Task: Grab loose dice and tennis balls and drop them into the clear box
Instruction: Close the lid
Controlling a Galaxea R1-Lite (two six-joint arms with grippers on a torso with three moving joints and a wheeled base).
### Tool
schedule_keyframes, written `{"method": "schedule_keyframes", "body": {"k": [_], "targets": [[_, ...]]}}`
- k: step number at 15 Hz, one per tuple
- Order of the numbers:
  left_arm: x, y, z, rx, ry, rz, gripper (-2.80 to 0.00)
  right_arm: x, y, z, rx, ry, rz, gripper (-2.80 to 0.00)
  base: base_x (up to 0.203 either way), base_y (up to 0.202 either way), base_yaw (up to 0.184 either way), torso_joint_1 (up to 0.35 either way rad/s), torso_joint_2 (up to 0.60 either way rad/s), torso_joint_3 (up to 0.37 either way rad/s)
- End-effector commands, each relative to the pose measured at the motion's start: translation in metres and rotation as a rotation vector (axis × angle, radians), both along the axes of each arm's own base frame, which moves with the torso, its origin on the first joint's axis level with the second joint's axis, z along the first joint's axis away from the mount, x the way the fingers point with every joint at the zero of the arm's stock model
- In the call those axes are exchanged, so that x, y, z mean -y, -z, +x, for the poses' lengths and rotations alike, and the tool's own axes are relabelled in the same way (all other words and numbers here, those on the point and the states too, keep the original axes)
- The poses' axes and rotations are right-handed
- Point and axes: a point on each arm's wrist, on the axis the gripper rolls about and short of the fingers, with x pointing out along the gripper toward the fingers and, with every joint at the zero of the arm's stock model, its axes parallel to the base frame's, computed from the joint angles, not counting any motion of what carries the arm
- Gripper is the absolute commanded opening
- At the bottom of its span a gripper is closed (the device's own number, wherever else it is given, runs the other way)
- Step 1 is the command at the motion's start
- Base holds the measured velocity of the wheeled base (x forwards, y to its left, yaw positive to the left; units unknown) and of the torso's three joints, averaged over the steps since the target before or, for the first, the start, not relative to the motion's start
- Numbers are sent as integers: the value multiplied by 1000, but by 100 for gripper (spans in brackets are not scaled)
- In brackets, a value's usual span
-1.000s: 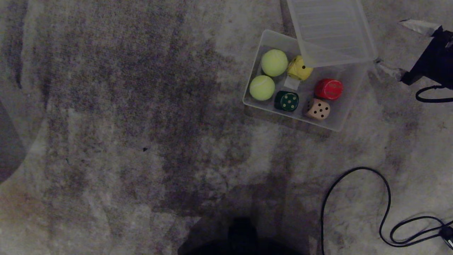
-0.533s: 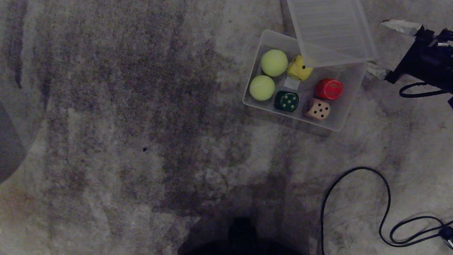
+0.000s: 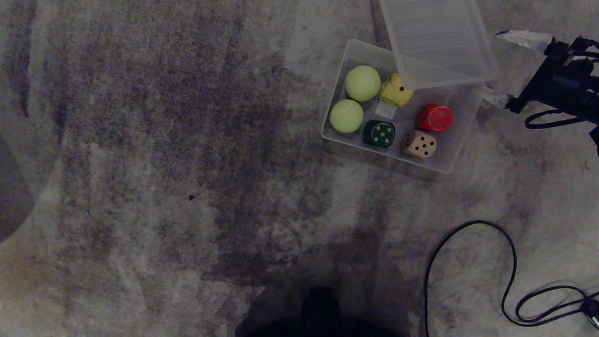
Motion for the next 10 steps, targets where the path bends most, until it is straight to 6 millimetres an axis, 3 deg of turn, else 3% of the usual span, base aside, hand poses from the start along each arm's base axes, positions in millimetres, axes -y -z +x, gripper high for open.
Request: {"method": "schedule_keyframes", "body": {"k": [1,8,9,10], "targets": [[0,0,0,-2,-2,-1,-280,0,-4,3,17,-20,-9,0,0,0,0,0,0,0],[0,0,0,-2,0,-1,-280,4,-5,17,49,-35,-33,0,0,0,0,0,0,0],[0,0,0,-2,-2,-1,-280,4,-5,19,55,-35,-34,-280,0,0,0,0,0,0],[0,0,0,-2,0,-1,-280,5,-5,21,53,-36,-33,-280,0,0,0,0,0,0]]}}
